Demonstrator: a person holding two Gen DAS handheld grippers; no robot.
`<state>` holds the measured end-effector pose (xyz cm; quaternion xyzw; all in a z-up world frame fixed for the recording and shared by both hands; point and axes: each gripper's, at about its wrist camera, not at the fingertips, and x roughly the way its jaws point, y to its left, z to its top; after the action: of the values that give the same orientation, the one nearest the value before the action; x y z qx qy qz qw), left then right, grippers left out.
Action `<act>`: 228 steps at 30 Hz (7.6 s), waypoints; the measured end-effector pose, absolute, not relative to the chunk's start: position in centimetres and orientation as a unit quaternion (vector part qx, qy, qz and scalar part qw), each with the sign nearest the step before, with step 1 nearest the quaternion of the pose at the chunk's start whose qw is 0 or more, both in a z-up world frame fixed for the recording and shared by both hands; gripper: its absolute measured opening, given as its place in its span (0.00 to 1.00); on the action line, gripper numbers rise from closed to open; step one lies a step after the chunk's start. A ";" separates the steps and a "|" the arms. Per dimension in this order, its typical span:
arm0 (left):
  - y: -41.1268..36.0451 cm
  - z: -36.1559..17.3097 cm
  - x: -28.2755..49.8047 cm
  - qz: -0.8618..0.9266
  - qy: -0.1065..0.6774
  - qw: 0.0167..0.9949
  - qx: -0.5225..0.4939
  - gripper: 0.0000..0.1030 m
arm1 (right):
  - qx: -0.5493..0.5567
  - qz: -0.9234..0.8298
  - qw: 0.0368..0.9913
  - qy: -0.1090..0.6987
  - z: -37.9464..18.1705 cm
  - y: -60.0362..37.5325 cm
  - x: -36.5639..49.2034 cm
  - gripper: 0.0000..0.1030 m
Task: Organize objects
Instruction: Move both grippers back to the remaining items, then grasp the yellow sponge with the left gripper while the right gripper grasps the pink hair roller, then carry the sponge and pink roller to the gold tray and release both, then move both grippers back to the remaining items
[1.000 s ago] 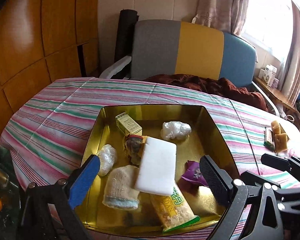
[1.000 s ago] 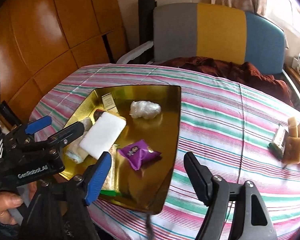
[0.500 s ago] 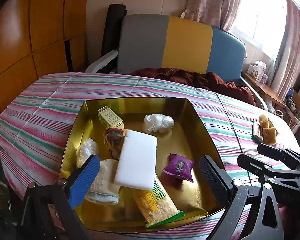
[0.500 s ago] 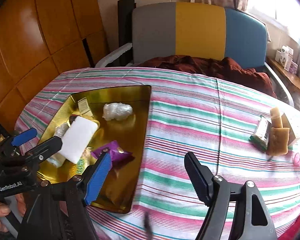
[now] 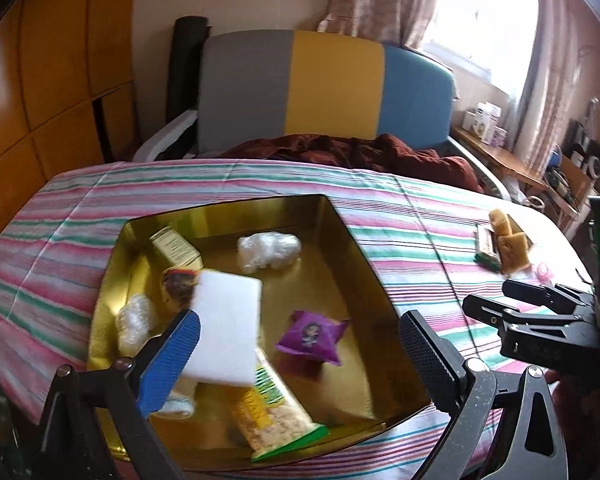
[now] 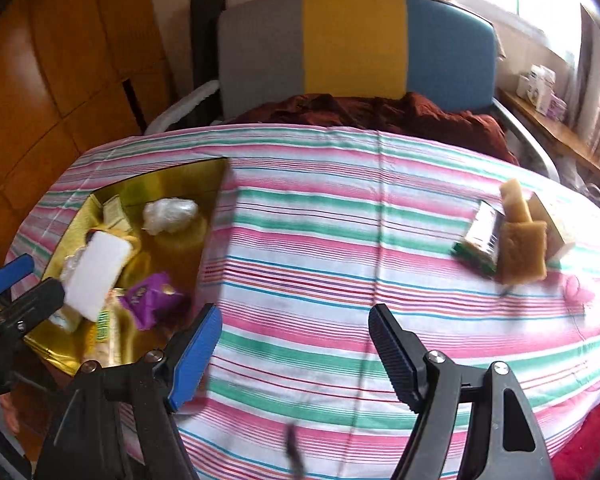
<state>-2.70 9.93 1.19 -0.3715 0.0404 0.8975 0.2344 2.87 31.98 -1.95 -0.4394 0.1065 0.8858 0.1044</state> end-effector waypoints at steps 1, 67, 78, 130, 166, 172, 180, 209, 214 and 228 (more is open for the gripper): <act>10.3 1.3 -2.7 0.896 0.042 0.242 -0.371 0.97 | -0.444 0.881 0.114 0.115 -2.2 33.1 3.1 0.75; 38.5 -2.1 -4.1 0.747 0.142 0.492 -0.424 0.97 | -0.530 0.787 0.290 0.124 -8.5 67.7 7.4 0.62; 47.0 -2.6 -3.7 0.728 0.177 0.550 -0.370 0.97 | -0.515 0.790 0.298 0.149 -7.2 68.2 8.7 0.57; 21.6 1.5 -3.1 0.828 0.081 0.413 -0.370 0.60 | -0.405 0.891 0.179 0.101 4.8 55.3 5.5 0.56; 2.6 2.5 -14.1 0.904 -0.062 0.194 -0.377 0.94 | -0.516 0.840 -0.161 0.031 -3.1 20.8 -2.3 0.63; 1.4 1.7 -11.2 0.908 -0.066 0.172 -0.375 0.94 | -0.497 0.855 -0.139 0.043 -2.1 21.6 -1.7 0.63; 1.9 1.9 -6.9 0.928 -0.021 0.150 -0.341 0.94 | -0.457 0.884 -0.084 0.054 -0.7 22.0 -1.0 0.63; 5.0 2.5 -0.5 0.924 0.023 0.174 -0.340 0.98 | -0.383 0.919 0.061 0.067 2.4 26.3 4.2 0.73; 5.4 2.4 -0.7 0.917 0.017 0.197 -0.347 0.99 | -0.393 0.911 0.086 0.088 1.5 28.5 4.5 0.73; 9.3 2.4 -2.2 0.893 0.018 0.255 -0.370 0.99 | -0.425 0.876 0.155 0.165 -0.8 37.8 6.3 0.73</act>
<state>-2.19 9.29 2.37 -0.3699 0.0180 0.8932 0.2551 6.30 37.81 -0.76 -0.4249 0.1648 0.8764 0.1555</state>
